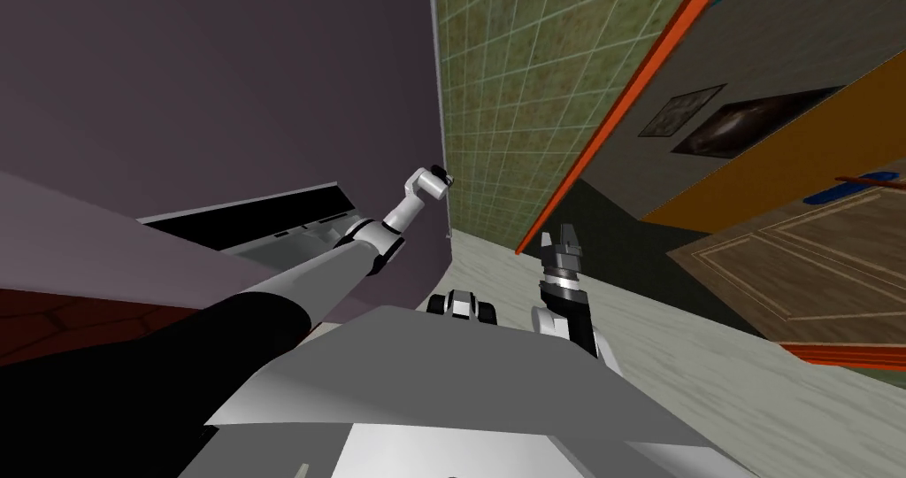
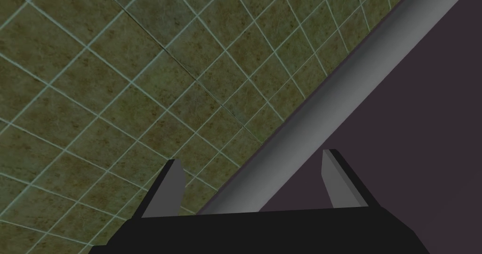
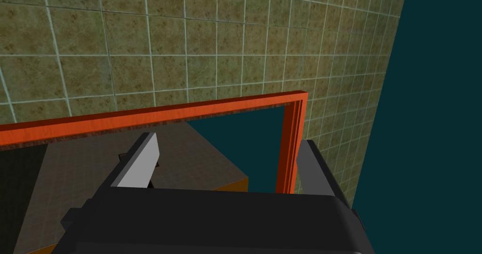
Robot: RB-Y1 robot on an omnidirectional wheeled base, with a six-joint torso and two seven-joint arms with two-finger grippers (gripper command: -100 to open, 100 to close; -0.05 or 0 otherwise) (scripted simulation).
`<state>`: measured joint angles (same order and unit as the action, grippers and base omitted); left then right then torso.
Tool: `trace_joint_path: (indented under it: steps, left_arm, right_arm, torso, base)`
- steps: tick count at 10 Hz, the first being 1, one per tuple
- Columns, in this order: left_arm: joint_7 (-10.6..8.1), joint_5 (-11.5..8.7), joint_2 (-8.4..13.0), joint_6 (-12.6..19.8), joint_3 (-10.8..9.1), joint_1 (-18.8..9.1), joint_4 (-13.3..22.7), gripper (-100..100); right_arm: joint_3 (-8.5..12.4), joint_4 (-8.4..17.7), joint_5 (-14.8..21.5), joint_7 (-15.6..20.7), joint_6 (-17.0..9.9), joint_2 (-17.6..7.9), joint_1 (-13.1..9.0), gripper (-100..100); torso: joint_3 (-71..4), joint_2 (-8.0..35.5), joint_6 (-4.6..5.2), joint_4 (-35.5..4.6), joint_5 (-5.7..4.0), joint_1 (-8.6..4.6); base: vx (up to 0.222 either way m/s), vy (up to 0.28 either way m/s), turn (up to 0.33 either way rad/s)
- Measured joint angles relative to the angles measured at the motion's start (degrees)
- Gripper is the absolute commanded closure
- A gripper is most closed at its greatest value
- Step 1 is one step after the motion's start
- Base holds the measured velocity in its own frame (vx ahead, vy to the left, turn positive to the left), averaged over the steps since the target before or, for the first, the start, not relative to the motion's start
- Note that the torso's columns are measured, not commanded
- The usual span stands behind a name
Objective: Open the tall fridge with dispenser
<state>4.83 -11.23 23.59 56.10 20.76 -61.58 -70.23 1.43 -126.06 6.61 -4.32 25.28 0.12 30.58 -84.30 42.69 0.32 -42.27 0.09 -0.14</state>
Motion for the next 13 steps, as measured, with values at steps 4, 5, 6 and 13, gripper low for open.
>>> trace_joint_path:
  steps: [4,5,6,13]
  left_arm:
    - [0.91,-2.5,-2.46,0.05,2.51,0.67,-3.81,100]
    - [1.36,-3.36,-3.21,-0.2,3.25,0.25,-4.33,100]
    - [1.36,-3.55,-3.86,0.41,3.92,0.54,-5.84,100]
    - [2.3,-6.79,-7.39,1.49,8.23,0.66,-11.65,100]
  right_arm:
    - [0.0,0.0,0.0,0.0,0.0,0.0,0.01,0]
    - [0.0,0.0,0.0,0.0,0.0,0.0,0.0,0]
    - [0.0,0.0,0.0,0.0,0.0,0.0,0.01,0]
    - [0.01,0.0,0.0,0.0,0.0,0.0,0.02,0]
  torso:
    - [-0.24,-0.38,-0.39,-0.09,0.08,0.4]
    - [-0.16,-0.23,-0.17,-0.05,0.08,0.32]
    - [-0.25,-0.39,-0.32,-0.17,0.05,0.25]
    - [-0.35,-0.48,-0.34,-0.02,0.07,0.37]
  base:
    - [-0.21,0.019,-0.102]
    - [-0.192,0.011,-0.092]
    - [-0.073,-0.004,-0.041]
    - [-0.16,0.051,-0.069]
